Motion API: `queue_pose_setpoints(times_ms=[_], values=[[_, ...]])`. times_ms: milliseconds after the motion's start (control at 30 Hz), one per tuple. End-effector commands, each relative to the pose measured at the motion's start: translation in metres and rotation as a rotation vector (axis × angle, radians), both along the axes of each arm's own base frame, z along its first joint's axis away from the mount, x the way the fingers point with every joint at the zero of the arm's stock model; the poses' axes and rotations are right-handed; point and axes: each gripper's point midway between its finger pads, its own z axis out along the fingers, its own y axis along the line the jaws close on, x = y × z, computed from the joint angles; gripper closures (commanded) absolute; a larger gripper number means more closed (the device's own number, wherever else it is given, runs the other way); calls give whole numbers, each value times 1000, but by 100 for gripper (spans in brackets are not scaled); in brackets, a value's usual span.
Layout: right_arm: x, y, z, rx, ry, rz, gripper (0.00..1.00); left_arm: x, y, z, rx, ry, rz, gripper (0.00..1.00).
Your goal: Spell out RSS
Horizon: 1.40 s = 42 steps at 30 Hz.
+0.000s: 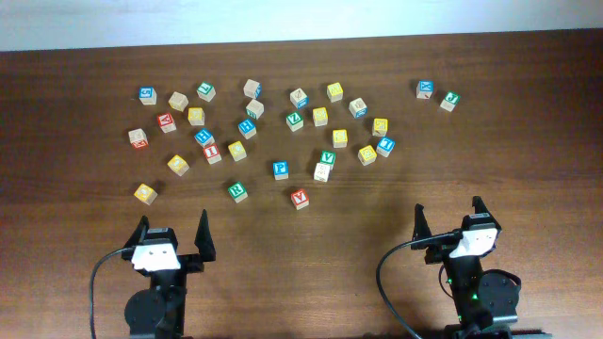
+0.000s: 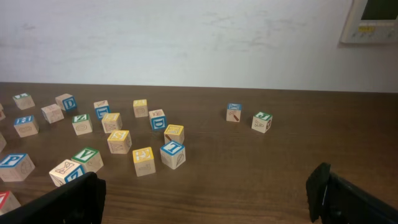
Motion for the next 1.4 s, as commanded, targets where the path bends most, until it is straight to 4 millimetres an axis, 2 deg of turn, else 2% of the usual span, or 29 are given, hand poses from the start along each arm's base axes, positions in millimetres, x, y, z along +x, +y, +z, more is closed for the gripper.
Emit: queue_pose_setpoints(times_ms=[0, 1000, 1033, 1067, 1133, 1200, 1267, 1300, 1367], values=[[0, 0, -5, -1, 12, -1, 2, 1, -2, -4, 12, 10, -12, 1], [0, 0, -5, -1, 12, -1, 2, 1, -2, -4, 11, 9, -12, 1], [0, 0, -5, -1, 12, -1, 2, 1, -20, 1, -61, -11, -109, 1], [0, 0, -5, -1, 12, -1, 2, -3, -46, 1, -133, 0, -258, 1], [0, 0, -5, -1, 12, -1, 2, -23, -96, 16, -201, -26, -571, 1], [0, 0, -5, -1, 12, -1, 2, -43, -122, 42, -161, -126, -768, 1], [0, 0, -5, -1, 12, -1, 2, -60, -129, 83, -146, -294, -855, 1], [0, 0, -5, -1, 12, -1, 2, -67, -129, 101, -145, -371, -863, 1], [0, 0, -5, -1, 12, -1, 2, -90, -123, 150, -119, -592, -857, 1]])
